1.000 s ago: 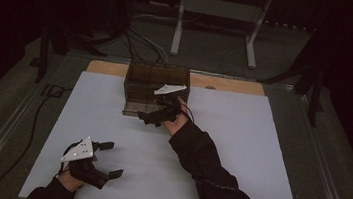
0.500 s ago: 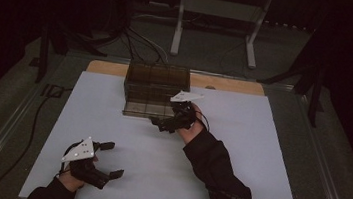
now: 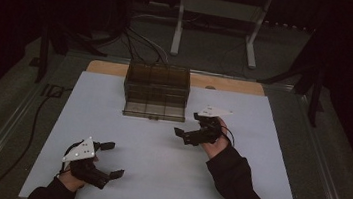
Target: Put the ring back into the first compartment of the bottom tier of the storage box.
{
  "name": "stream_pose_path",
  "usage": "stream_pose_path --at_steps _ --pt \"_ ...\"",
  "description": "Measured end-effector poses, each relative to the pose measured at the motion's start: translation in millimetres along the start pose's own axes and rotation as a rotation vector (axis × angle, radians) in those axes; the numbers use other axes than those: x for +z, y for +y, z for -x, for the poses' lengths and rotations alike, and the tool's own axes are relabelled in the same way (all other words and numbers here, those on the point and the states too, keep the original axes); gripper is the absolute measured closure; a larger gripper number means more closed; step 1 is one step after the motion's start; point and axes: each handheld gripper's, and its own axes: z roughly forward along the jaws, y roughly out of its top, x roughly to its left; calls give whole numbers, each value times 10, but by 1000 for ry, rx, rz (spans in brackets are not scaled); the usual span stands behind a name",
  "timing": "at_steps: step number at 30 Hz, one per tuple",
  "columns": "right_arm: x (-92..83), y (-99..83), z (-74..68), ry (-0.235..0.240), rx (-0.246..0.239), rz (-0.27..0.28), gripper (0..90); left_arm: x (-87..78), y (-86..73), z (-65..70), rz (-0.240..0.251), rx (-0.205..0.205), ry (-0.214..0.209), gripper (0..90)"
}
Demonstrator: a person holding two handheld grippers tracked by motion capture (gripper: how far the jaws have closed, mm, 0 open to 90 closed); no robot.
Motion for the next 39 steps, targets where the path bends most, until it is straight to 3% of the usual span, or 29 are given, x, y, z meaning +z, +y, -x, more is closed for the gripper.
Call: stream_pose_path --at_steps 11,18,24,29,35,39 --pt "-481 -482 99 -33 39 33 7 6 3 4 -2 3 1 7" --pt "-757 -703 103 -75 39 51 7 3 3 3 0 2 0 7" --pt "-879 -906 97 -112 44 8 6 2 5 4 0 3 0 7" --pt "-983 -1058 102 -138 27 9 7 -3 7 4 0 4 2 7" --pt "-1136 -1224 124 -152 54 1 7 -5 4 1 2 1 1 7" --pt "-1242 -1327 171 -155 95 24 7 -7 5 3 1 3 1 7"
